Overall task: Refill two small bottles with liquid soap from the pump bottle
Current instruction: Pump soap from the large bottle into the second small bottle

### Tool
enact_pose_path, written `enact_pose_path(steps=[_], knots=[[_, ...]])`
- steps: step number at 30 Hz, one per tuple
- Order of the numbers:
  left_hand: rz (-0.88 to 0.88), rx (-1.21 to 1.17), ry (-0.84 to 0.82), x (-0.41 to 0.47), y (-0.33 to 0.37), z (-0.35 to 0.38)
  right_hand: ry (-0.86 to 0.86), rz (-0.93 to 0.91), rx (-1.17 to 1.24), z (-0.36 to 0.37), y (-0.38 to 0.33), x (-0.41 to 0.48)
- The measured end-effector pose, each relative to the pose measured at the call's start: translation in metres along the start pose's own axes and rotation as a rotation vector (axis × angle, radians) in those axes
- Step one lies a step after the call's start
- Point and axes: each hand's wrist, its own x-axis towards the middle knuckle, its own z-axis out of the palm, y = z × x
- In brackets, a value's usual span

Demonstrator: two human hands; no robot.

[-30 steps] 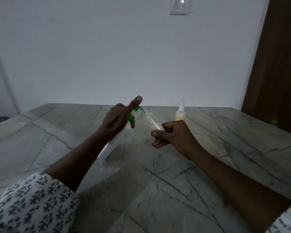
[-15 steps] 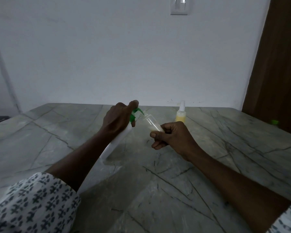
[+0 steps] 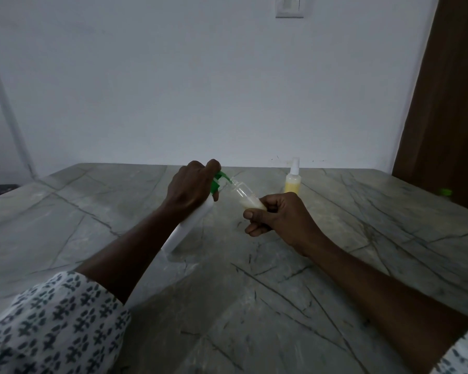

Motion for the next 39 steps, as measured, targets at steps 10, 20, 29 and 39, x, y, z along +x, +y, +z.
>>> enact_pose_path(steps=[10, 20, 29, 39], knots=[[-0.082, 0.003, -0.008, 0.0015, 0.002, 0.0034, 0.033, -0.004, -0.007, -0.0019, 0.0026, 0.0032], [-0.018, 0.024, 0.015, 0.0004, 0.0011, 0.0013, 0.016, 0.007, -0.017, -0.0011, 0.0028, 0.0018], [-0.076, -0.08, -0.028, -0.0005, 0.0037, 0.0002, 0.019, -0.001, -0.008, -0.0018, 0.0016, 0.0015], [-0.008, -0.097, -0.029, -0.0005, -0.0008, -0.0021, 0.007, -0.017, -0.031, 0.0006, 0.0014, 0.0001]])
